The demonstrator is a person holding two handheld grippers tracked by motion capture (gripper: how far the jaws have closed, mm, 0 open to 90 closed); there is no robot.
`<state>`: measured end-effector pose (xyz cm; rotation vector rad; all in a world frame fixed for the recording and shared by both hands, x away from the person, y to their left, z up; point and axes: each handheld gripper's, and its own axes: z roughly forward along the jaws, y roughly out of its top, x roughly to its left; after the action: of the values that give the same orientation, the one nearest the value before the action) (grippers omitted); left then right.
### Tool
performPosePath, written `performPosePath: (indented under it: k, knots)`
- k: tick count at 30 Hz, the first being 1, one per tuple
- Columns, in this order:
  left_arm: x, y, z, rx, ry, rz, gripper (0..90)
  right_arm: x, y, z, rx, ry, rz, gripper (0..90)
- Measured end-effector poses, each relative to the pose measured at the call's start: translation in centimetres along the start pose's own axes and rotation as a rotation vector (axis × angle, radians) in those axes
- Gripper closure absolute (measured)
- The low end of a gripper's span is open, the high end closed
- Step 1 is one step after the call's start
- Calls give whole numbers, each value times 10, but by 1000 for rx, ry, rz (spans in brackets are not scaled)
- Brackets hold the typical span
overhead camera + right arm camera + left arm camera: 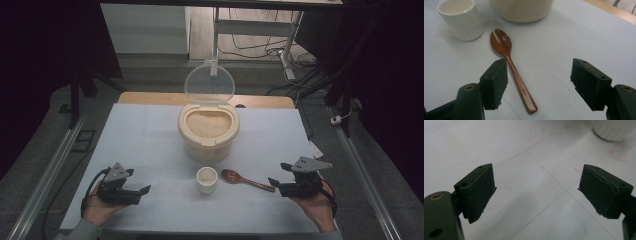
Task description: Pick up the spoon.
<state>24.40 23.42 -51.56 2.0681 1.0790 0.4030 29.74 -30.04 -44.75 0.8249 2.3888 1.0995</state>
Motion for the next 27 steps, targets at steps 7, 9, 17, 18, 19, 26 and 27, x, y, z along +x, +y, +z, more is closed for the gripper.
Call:
performPosePath:
  k: [7, 9, 17, 18, 19, 26, 27]
  knots:
    - [1, 1, 3, 9, -1, 4, 130, -2, 20, 1, 28, 35, -4, 302]
    - [1, 1, 3, 9, -1, 4, 130, 0, 26, 4, 43, 51, -12, 304]
    - [0, 1, 4, 8, 0, 7, 131, 5, 49, 27, 98, 102, -61, 307]
    - [0, 1, 4, 8, 0, 7, 131, 5, 49, 27, 98, 102, -61, 307]
    - [0, 1, 4, 9, 0, 6, 130, 6, 54, 33, 122, 109, -82, 307]
    - [0, 0, 5, 13, 1, 7, 131, 14, 62, 50, 205, 126, -133, 324]
    - [0, 0, 6, 16, 1, 9, 132, 15, 61, 52, 222, 129, -134, 326]
